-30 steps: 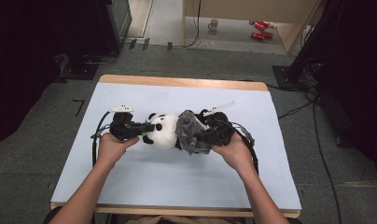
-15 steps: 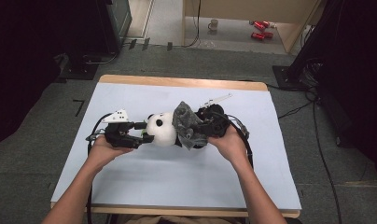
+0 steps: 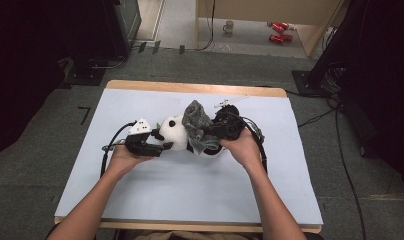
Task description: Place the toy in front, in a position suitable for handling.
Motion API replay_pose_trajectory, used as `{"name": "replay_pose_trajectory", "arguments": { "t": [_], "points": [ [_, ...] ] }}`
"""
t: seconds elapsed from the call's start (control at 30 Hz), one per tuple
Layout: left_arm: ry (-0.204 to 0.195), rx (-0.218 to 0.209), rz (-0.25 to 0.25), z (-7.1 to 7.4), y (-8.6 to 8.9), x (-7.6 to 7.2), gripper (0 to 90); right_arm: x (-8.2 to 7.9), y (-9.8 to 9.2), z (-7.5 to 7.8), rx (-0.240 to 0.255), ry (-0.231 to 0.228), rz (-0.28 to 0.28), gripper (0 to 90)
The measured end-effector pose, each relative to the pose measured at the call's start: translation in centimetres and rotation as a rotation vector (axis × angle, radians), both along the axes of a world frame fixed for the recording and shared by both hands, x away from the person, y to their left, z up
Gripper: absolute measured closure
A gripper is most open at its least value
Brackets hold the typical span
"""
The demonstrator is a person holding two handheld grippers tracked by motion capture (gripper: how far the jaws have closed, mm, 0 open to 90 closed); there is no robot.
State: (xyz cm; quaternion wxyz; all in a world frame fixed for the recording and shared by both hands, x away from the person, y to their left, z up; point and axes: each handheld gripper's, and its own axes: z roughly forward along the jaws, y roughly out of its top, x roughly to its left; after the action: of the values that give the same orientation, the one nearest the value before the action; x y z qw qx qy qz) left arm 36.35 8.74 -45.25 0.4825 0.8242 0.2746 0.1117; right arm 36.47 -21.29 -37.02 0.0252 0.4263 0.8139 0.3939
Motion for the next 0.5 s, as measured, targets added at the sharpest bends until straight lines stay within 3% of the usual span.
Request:
{"name": "replay_pose_trajectory", "arguments": {
  "t": [0.07, 0.23, 0.3, 0.5],
  "points": [
    [0.002, 0.006, 0.013, 0.2, -0.1, -0.1, 39.1, 0.0, 0.0, 0.0, 0.004, 0.002, -0.006, 80.5],
    [0.016, 0.025, 0.053, 0.3, -0.4, -0.3, 58.7, 0.3, 0.1, 0.1, 0.005, 0.003, -0.002, 80.4],
    [0.035, 0.018, 0.058, 0.5, -0.5, -0.4, 61.7, 0.4, 0.2, 0.2, -0.004, 0.000, -0.004, 80.4],
    [0.167, -0.046, 0.043, 1.6, -0.2, -0.5, 67.6, 0.9, -0.8, 1.4, -0.039, -0.023, -0.035, 80.4]
  ]
}}
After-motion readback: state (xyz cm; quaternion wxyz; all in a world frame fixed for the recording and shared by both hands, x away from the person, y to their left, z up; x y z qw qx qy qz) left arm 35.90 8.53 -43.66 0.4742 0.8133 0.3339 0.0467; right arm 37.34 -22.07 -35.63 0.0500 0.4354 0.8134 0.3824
